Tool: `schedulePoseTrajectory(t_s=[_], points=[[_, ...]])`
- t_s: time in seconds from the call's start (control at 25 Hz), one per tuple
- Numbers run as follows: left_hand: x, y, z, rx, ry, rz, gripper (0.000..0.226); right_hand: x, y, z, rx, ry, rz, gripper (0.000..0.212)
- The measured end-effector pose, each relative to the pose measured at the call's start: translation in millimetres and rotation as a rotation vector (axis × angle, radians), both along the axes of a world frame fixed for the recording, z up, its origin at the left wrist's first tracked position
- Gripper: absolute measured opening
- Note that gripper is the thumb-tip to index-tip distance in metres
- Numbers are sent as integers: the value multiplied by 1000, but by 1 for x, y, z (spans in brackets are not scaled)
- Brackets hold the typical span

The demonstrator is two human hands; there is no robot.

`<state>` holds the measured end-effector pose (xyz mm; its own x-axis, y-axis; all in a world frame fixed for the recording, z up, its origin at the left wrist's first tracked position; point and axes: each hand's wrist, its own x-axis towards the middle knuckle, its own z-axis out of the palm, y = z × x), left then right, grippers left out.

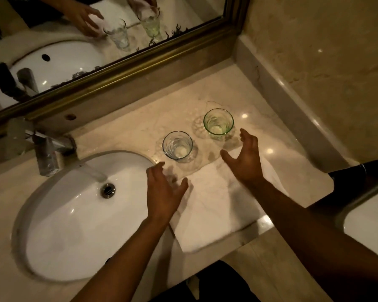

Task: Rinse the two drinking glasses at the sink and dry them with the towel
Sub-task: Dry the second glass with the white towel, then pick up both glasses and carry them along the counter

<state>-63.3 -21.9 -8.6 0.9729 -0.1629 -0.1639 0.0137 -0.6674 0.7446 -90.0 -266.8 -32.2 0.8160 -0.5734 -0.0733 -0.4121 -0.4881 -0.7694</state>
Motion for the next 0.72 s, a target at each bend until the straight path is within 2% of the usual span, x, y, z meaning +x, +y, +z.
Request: schedulePoseTrajectory(t_s=[0.12, 0.24, 0.4, 0.52, 0.72], points=[[47, -12, -7, -12, 24, 26, 118, 38, -13, 0, 142, 41, 22, 107], [74, -19, -14, -58, 115, -21, 133, 55, -19, -3, 284, -4, 50, 117], [87, -21, -20, -83, 93, -98, 124, 65, -24, -3, 306, -24, 95, 114], [89, -23, -21, -103, 78, -117, 110, 71, -23, -1, 283, -33, 111, 104], [83, -28, -18, -147, 54, -62, 93, 69, -15, -2, 288, -57, 47, 94]])
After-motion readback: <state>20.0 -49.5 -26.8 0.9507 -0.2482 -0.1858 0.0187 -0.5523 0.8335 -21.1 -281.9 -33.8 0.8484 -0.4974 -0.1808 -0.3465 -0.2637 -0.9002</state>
